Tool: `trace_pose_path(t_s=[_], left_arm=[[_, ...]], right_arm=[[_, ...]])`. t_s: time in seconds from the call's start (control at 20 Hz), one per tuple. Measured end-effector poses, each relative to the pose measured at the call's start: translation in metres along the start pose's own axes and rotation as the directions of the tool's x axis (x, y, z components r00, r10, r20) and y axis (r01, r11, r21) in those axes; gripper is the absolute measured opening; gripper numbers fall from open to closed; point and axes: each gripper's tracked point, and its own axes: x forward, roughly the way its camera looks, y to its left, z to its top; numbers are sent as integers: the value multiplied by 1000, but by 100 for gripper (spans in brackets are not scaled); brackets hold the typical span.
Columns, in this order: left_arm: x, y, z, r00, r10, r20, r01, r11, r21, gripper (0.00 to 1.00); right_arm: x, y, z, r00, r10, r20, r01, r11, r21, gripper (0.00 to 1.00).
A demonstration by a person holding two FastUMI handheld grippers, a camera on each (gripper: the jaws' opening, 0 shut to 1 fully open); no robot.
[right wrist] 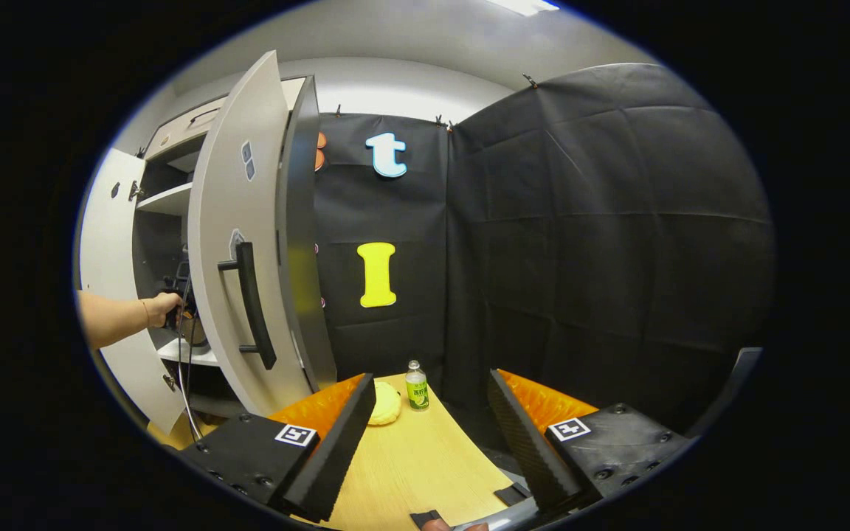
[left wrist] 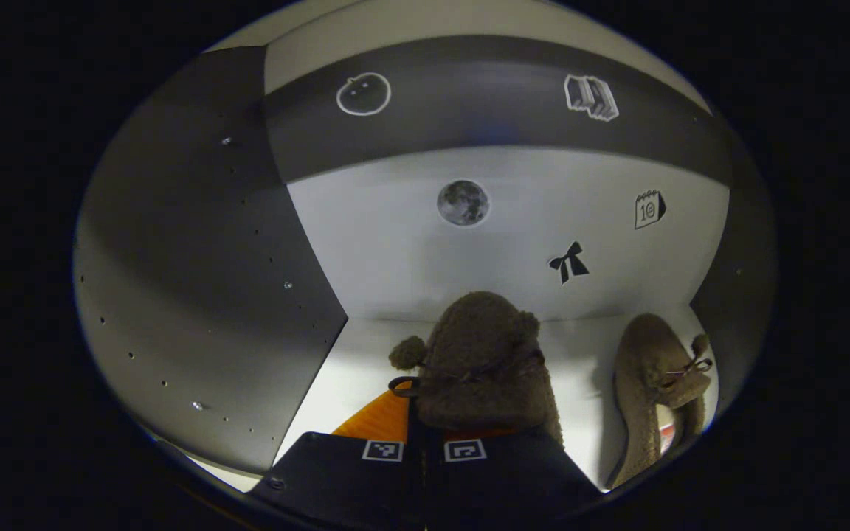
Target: Grab one shoe with the right hand and put it into the shoe cabinet, grab the other shoe with the left hand and put it into the shoe cabinet; then close the right door with the right hand and the left door with the left hand.
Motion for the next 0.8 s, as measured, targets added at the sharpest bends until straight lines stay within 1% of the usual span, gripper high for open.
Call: trace_pose_path(t_s=[0.1, 0.2, 0.25, 0.3, 0.35, 0.4, 0.45, 0.5, 0.55, 0.6, 0.65, 0.75, 0.8], left_arm=[[6, 0, -5, 1000, 8, -18, -9, 1000, -25, 6], [9, -3, -13, 999, -7, -45, 5, 999, -40, 8], [9, -4, -16, 998, -17, -59, 14, 999, -39, 14], [8, -2, -16, 998, -7, -57, 5, 999, -33, 20], [6, -2, -15, 999, -9, -53, 7, 1000, -28, 23], [2, -1, -14, 999, -11, -50, 11, 1000, -20, 21], [-3, -2, -13, 999, -17, -47, 17, 1000, -12, 35], [-8, -2, -12, 999, -22, -42, 22, 1000, -3, 35], [-15, -3, -12, 999, -33, -31, 33, 999, 3, 52], [-23, -2, -13, 999, -37, -24, 37, 999, 7, 57], [-31, 2, -12, 1000, -29, 3, 29, 1000, 3, 72], [-49, 5, -13, 998, -41, 45, 42, 999, -23, 91], [-59, 6, -13, 996, -54, 67, 57, 997, -44, 93]], right_arm=[[4, -3, -2, 1000, -4, -3, 4, 1000, 8, 98], [6, -5, -5, 1000, -10, -10, 10, 1000, 13, 98], [7, -5, -6, 1000, -10, -13, 10, 1000, 20, 98], [8, -4, -6, 1000, -10, -14, 10, 1000, 25, 98], [8, -3, -7, 1000, -11, -15, 11, 999, 30, 98], [8, -4, -8, 1000, -10, -16, 11, 999, 33, 98], [7, -2, -7, 1000, -7, -15, 7, 999, 36, 98], [7, -1, -7, 1000, -3, -14, 4, 999, 37, 98], [6, 0, -6, 1000, 1, -10, -1, 999, 38, 98], [5, 3, -4, 1000, 2, -7, -2, 999, 39, 98], [5, 5, -2, 1000, 0, -1, 0, 999, 40, 98], [6, 9, 4, 1000, 7, 6, -7, 998, 57, 98], [6, 12, 6, 1000, 17, 6, -17, 997, 73, 98]])
